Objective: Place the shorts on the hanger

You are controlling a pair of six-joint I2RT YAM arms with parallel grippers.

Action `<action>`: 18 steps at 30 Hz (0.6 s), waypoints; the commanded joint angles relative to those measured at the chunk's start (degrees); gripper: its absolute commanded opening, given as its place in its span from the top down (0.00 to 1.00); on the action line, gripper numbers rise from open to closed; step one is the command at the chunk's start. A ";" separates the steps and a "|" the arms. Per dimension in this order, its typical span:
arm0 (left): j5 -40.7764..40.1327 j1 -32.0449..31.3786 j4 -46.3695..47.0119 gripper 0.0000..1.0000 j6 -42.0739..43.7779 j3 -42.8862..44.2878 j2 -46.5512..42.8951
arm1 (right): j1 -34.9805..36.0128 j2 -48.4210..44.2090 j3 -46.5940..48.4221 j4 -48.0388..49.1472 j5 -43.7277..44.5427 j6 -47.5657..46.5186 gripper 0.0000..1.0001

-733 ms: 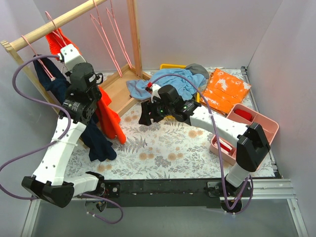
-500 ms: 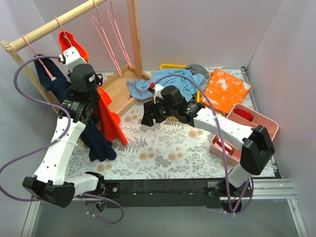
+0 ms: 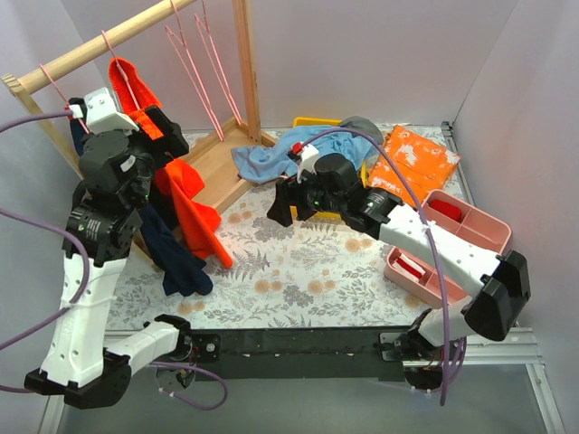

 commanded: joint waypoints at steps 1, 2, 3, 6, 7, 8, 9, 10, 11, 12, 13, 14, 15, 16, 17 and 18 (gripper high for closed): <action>13.80 0.29 -4.00 0.02 0.68 5.95 0.12 | -0.01 -5.67 -1.37 1.20 6.40 -1.17 0.17; 15.85 0.21 -4.00 0.02 0.33 7.09 0.65 | -0.01 -6.46 -2.07 1.20 7.37 -1.08 0.17; 17.70 0.29 -4.00 0.02 -0.37 7.45 1.18 | -0.01 -8.04 -2.34 1.12 10.86 -0.64 0.16; 24.73 -0.06 -2.86 0.02 -1.69 7.02 3.73 | -0.10 -11.38 -4.35 0.94 16.84 0.15 0.13; 25.62 -0.41 -2.16 0.02 -2.40 6.32 4.08 | -0.19 -12.26 -5.06 0.94 18.69 1.28 0.12; 25.36 -2.84 -0.15 0.02 -2.49 4.31 4.34 | -0.36 -13.32 -5.85 0.94 20.28 1.99 0.11; 23.53 -5.31 0.30 0.02 -2.66 3.77 4.70 | -0.54 -14.20 -7.86 0.94 22.82 2.43 0.11; 20.12 -8.98 0.57 0.02 -2.32 3.33 5.31 | -0.80 -16.21 -8.75 1.11 24.24 3.57 0.10; 14.69 -18.33 0.75 0.02 -2.05 2.97 7.23 | -0.89 -17.36 -9.97 1.29 25.38 3.93 0.10; 6.63 -22.60 0.84 0.02 -2.05 2.71 8.20 | -1.07 -18.24 -10.86 1.29 27.31 4.37 0.09; 4.03 -25.95 1.18 0.02 -2.40 2.27 9.26 | -1.33 -20.16 -12.87 1.21 28.37 4.81 0.09; 3.22 -29.46 2.41 0.02 -2.92 1.66 10.57 | -1.42 -21.14 -13.76 0.94 29.42 6.03 0.09; 3.65 -30.28 3.20 0.02 -3.45 -0.61 11.20 | -1.42 -23.15 -14.72 0.77 31.26 6.91 0.09; 4.09 -30.90 3.99 0.02 -3.89 -1.94 11.64 | -1.51 -24.30 -17.34 0.59 32.06 7.62 0.09; 4.53 -32.47 6.18 0.02 -4.85 -3.95 11.99 | -1.51 -25.62 -18.67 0.85 32.94 9.36 0.09; 5.14 -33.27 7.16 0.02 -5.47 -5.89 12.78 | -1.42 -28.33 -20.51 0.94 34.43 10.17 0.09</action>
